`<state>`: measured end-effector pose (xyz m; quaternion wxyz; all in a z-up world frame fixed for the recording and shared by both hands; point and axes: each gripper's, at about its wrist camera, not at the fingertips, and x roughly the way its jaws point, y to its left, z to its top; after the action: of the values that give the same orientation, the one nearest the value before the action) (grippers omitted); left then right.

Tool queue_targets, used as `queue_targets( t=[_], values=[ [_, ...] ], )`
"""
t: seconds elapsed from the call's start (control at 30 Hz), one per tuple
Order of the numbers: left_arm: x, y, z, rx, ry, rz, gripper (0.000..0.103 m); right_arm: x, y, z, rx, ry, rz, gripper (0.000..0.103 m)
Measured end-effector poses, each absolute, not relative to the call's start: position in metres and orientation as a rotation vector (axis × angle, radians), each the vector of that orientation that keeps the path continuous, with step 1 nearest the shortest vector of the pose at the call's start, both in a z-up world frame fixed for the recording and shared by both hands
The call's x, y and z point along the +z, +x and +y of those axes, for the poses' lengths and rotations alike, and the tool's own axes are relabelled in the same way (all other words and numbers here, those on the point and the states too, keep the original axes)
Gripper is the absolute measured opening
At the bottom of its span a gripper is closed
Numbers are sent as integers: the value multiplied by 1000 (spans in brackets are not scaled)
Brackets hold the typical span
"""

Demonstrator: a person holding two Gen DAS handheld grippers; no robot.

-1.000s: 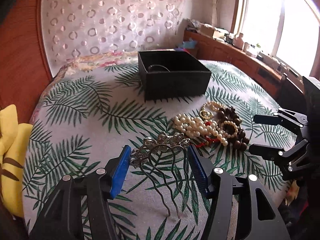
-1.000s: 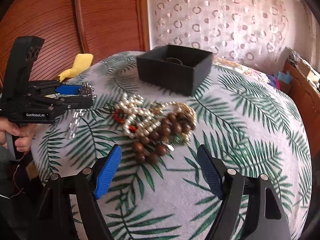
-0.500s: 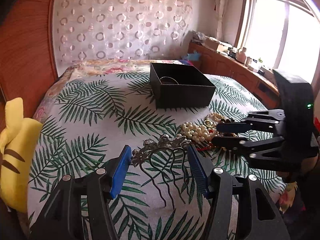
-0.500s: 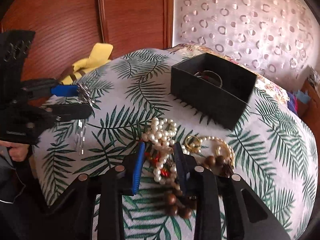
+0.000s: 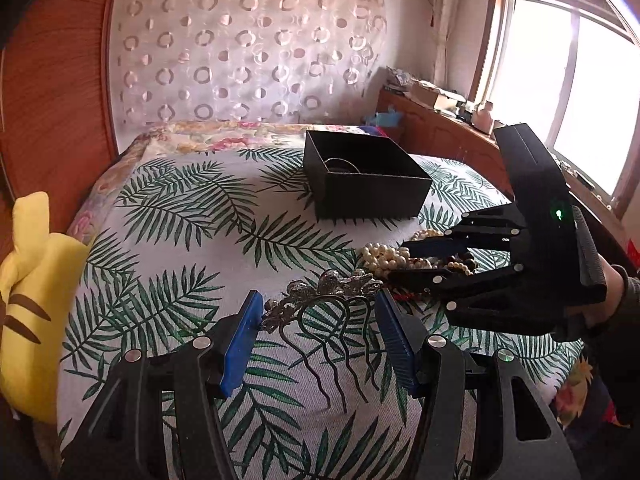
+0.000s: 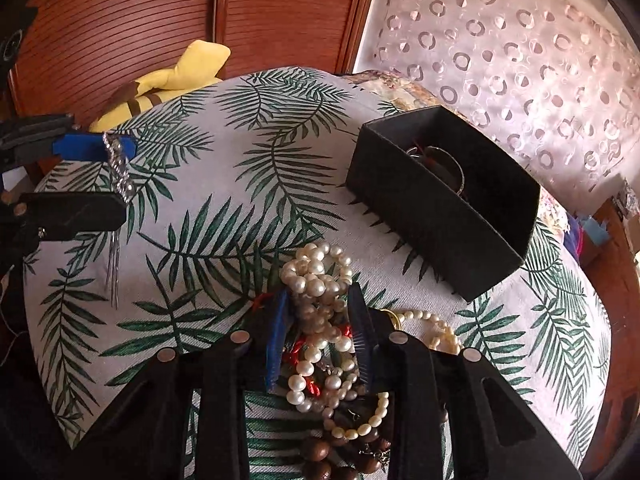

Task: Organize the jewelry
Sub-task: 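Lift the hair comb with the left tool while the right tool grasps the pearl necklace, then lift the pearl necklace with the right tool while the left tool holds the hair comb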

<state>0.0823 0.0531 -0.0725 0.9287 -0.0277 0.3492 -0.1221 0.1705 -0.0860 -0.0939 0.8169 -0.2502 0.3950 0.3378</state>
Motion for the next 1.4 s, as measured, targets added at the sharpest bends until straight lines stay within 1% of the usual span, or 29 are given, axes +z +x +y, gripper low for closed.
queue_targets(
  t=[0.07,0.1,0.23,0.3,0.43,0.5,0.57,0.7,0.77,0.87,0.9,0.93,0.97,1.0,1.03,1.07,1.1,1.4],
  values=[
    [-73,82,53,-249,-57,716,56,-93,170,-86,739,-520,838,17],
    [-73,82,53,-248,-58,716,56,-92,170,-85,739,-518,830,15],
    [-72,81,53,-248,-60,714,56,-84,168,-90,741,-479,801,13],
    [-72,81,53,-248,-59,713,56,-75,166,-96,739,-452,776,9],
    [-70,82,53,-245,-62,708,56,-57,163,-108,749,-401,740,9],
    [-69,82,53,-246,-65,707,51,-49,161,-114,759,-382,726,9],
    [-68,83,52,-250,-72,708,42,-39,157,-117,757,-381,704,9],
    [-68,85,52,-251,-73,707,40,-21,154,-124,764,-368,662,9],
    [-75,90,49,-248,-60,737,38,-14,152,-127,761,-374,649,9],
    [-84,92,46,-268,-64,768,38,-8,151,-130,747,-379,636,9],
    [-86,93,44,-266,-58,780,39,-6,150,-131,744,-376,630,9],
    [-89,94,43,-264,-56,792,43,-4,150,-132,741,-372,624,9],
    [-91,95,41,-266,-57,807,54,-1,150,-135,737,-365,616,9],
    [-93,95,40,-271,-57,810,61,3,149,-137,736,-358,607,9],
    [-94,95,37,-271,-47,812,64,6,149,-137,736,-355,601,9],
    [-96,98,33,-261,-34,818,71,10,148,-138,733,-353,592,9],
    [-97,100,33,-255,-27,820,73,13,147,-138,730,-352,583,9],
    [-116,127,7,-214,109,883,73,42,143,-142,714,-348,515,9]
  ],
)
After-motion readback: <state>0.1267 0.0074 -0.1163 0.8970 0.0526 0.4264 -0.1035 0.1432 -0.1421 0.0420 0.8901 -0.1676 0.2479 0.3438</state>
